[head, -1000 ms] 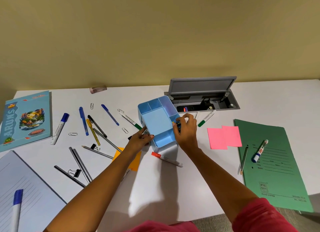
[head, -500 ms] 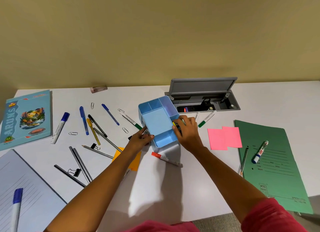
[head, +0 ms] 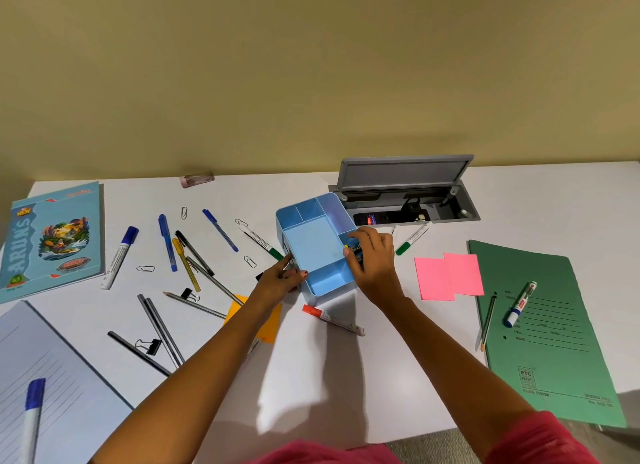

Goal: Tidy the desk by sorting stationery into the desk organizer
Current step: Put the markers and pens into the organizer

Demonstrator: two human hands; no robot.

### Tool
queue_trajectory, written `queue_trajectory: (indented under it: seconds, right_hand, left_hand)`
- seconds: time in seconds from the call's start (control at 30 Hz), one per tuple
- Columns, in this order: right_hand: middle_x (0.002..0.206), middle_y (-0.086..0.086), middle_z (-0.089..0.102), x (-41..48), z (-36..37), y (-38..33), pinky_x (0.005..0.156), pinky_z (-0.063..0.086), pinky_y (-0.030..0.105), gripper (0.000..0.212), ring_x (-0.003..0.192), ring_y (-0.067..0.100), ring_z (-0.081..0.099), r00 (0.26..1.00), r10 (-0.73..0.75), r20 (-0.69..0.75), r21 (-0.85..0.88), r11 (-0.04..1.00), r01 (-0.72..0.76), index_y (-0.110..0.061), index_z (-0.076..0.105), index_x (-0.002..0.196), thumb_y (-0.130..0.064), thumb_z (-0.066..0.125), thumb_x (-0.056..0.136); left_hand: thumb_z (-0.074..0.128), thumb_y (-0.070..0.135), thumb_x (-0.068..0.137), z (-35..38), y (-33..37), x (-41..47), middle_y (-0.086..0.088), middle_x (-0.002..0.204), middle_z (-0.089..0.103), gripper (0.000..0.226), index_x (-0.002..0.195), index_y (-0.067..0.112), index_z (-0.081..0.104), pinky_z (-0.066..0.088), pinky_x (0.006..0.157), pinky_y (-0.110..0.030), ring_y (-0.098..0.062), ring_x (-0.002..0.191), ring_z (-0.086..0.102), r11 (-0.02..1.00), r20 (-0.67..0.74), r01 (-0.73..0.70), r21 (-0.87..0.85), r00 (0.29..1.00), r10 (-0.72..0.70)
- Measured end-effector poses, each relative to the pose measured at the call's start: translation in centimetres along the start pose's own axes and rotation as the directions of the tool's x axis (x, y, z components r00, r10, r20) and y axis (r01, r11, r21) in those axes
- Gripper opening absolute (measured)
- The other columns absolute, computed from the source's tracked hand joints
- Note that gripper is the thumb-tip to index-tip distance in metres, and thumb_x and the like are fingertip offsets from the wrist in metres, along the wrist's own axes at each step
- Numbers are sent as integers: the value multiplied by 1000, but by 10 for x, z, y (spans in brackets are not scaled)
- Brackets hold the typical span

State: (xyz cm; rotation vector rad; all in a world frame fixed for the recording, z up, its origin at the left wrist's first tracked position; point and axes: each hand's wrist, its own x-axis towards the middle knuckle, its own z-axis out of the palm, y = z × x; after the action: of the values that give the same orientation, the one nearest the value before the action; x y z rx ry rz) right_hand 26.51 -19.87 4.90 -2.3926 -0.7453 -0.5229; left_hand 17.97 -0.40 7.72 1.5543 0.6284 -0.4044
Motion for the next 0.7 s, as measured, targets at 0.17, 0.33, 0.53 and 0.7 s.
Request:
queue_trajectory:
  seconds: [0.17,0.33,0.53,0.7]
  right_hand:
    - [107,11,58,-18,-17,-38,82,43,24,19,99,19,46,986,162,-46,78,984,-158,-10,54,108,-17,49,91]
    - [95,6,53,-73,-28,-62,79,39,25,10,91,20,46,989,134,56,107,984,-140,-9,55,93,-4,48,88]
    - [107,4,58,-115,-6,-52,89,45,25,36,101,17,47,946,182,269,-4,982,-188,-12,58,108,1,68,76]
    - [100,6,64,-119,3,-45,79,55,32,47,89,23,62,929,189,317,-67,982,-177,-12,58,108,-2,80,67]
  left_hand:
    - [59,31,90,0,-2,1,-8,134,55,67,148,24,26,47,97,-40,-26,117,57,1000,-4,1,21,1000,-1]
    - [60,26,90,1,-1,1,-8,129,59,66,147,22,27,46,97,-37,-26,115,58,1000,-12,-8,-15,1000,8]
    - [58,27,91,1,1,-2,-6,129,56,65,148,23,26,47,95,-35,-24,114,57,1000,-9,-8,-7,1000,8]
    - [58,27,91,1,2,-3,-9,137,52,65,148,22,26,46,98,-38,-26,118,56,1000,-7,-7,0,1000,7]
